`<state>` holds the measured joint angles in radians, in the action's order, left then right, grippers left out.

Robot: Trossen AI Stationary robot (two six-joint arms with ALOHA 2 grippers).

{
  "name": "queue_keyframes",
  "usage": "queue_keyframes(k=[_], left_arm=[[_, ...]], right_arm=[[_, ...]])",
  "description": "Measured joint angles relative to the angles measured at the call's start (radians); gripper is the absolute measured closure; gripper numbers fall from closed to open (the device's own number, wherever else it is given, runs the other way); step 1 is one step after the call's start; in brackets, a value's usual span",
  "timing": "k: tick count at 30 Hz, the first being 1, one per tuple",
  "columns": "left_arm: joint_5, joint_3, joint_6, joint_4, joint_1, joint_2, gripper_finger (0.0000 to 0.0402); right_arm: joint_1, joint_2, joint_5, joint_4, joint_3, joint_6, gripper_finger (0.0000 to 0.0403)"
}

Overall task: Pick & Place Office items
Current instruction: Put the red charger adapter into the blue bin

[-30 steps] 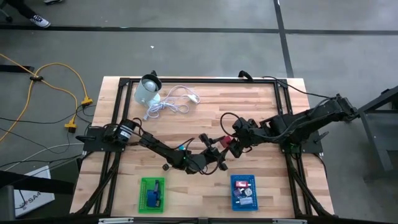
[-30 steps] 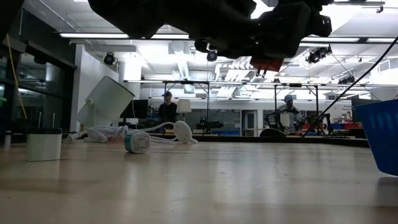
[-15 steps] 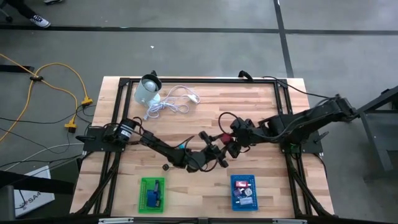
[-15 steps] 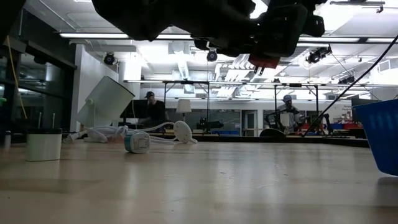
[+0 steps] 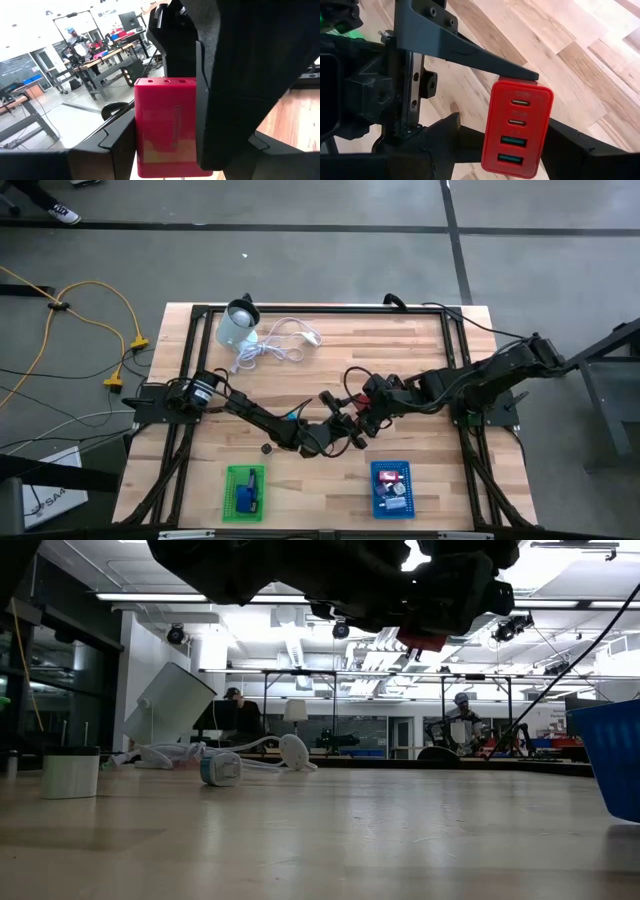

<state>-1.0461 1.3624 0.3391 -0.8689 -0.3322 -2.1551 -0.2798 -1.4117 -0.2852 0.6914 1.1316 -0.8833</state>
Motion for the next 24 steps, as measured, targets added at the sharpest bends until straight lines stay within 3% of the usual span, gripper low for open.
queue_keyframes(k=[24], left_arm=[[-0.007,0.0,-0.041,0.094,-0.026,0.0,0.019]], right_arm=[[-0.001,0.002,0.026,-0.001,0.0,0.013,0.0178]])
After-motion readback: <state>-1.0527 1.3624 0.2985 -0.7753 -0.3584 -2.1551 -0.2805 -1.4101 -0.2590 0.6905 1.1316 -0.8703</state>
